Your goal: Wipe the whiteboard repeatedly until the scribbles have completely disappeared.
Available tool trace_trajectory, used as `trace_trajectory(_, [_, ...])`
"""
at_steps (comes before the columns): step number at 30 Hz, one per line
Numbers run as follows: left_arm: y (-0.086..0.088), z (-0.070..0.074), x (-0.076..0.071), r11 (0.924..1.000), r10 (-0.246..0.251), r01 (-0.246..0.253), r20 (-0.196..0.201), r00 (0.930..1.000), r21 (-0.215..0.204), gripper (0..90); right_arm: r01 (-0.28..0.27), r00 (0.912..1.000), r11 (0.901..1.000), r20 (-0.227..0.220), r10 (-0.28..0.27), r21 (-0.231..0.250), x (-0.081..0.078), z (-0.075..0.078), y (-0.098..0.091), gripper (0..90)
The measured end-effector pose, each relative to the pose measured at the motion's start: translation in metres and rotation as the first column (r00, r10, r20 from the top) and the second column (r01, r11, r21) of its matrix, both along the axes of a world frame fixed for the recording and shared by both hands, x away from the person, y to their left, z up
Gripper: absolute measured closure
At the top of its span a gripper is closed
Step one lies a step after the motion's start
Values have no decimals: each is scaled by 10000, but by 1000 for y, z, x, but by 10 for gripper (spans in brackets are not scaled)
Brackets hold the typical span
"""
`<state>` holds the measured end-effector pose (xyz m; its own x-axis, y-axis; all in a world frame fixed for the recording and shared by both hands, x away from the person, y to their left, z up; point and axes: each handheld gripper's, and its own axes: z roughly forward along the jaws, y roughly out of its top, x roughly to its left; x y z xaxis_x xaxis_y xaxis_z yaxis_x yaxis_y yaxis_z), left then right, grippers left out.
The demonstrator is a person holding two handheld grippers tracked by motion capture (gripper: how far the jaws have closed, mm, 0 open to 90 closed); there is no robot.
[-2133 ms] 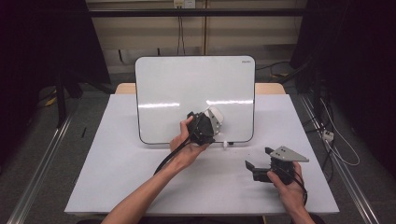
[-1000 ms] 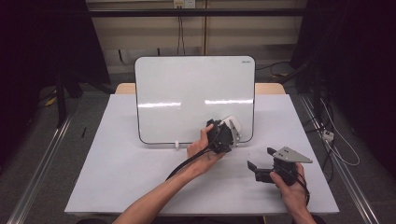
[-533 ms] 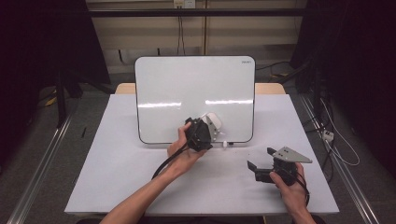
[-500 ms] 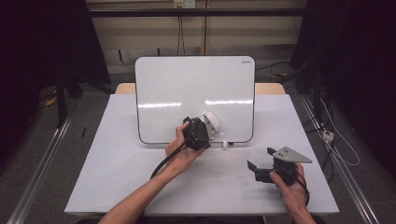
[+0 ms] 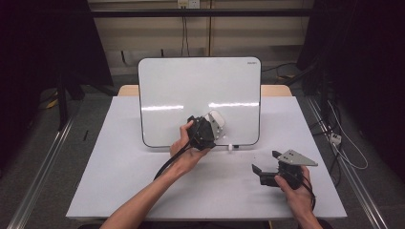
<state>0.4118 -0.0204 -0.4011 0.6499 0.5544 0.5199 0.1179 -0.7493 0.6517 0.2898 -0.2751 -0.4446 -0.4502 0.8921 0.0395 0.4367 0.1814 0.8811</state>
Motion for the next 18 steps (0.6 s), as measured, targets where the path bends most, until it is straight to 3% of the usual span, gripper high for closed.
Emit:
trace_trajectory(8, [-29,-7,-5,9985,-507,503,240,9984,195,302,29,10000,10000,21,-29,33,-1,1,-1,75])
trace_trajectory(18, [-63,-14,-13,9953,-851,840,212,9962,482,302,-28,10000,10000,35,28,13,-2,1,-2,74])
